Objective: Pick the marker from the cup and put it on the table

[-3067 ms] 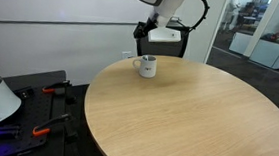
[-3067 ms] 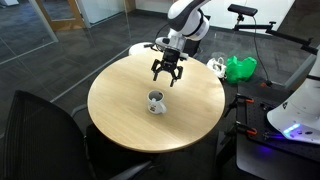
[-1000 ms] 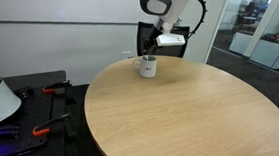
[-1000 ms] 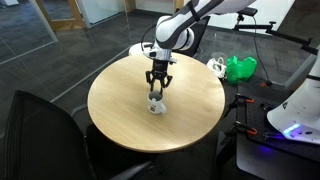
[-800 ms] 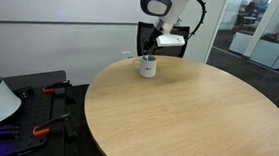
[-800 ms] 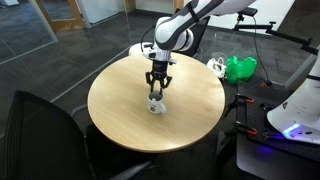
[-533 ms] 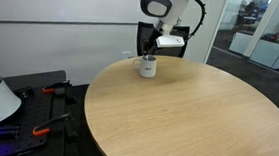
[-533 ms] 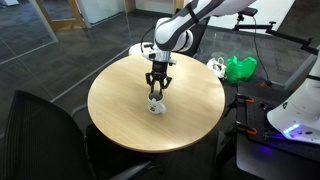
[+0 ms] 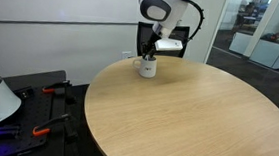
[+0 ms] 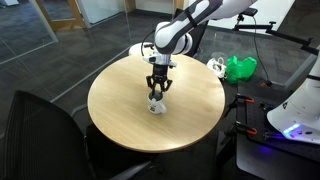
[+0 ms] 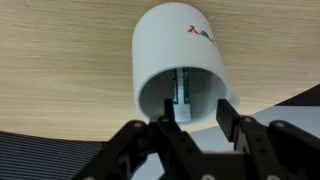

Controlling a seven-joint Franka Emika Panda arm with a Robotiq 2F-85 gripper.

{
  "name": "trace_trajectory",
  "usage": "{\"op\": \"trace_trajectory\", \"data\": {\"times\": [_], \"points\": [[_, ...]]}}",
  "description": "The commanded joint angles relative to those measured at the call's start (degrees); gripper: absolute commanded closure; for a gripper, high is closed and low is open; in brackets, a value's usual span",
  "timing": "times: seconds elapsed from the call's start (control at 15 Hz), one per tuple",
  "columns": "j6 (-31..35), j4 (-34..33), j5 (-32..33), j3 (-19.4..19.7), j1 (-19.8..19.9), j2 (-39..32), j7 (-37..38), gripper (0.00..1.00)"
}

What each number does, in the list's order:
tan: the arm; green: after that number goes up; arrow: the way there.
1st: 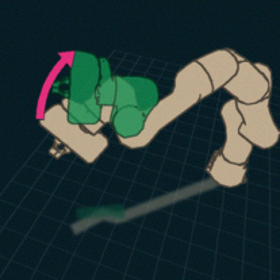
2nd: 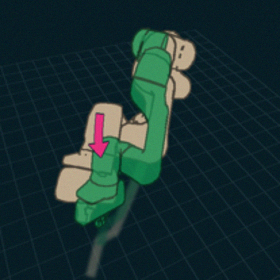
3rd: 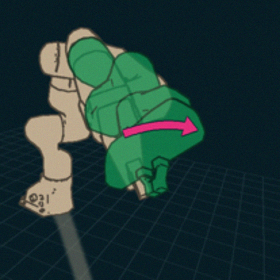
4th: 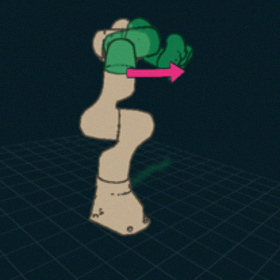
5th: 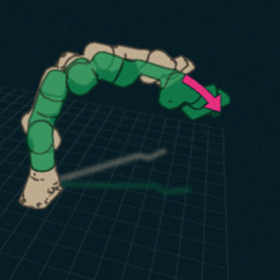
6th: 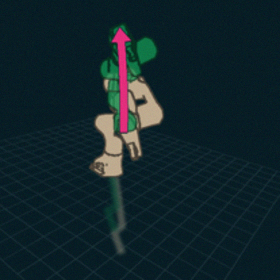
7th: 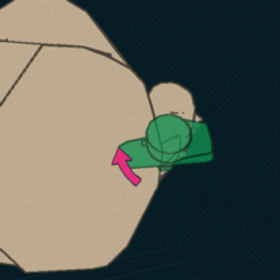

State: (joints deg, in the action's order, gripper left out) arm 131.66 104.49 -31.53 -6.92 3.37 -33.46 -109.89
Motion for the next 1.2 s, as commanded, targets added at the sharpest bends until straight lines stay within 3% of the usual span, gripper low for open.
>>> {"op": "trace_trajectory", "data": {"times": [0.0, 1.13], "points": [[0.68, -1.33, 2.05, -1.37, 0.92, -1.12, 2.47, 0.52], [-0.41, -5.24, 2.96, -2.90, 1.34, -4.97, 2.83, 0.56]]}}
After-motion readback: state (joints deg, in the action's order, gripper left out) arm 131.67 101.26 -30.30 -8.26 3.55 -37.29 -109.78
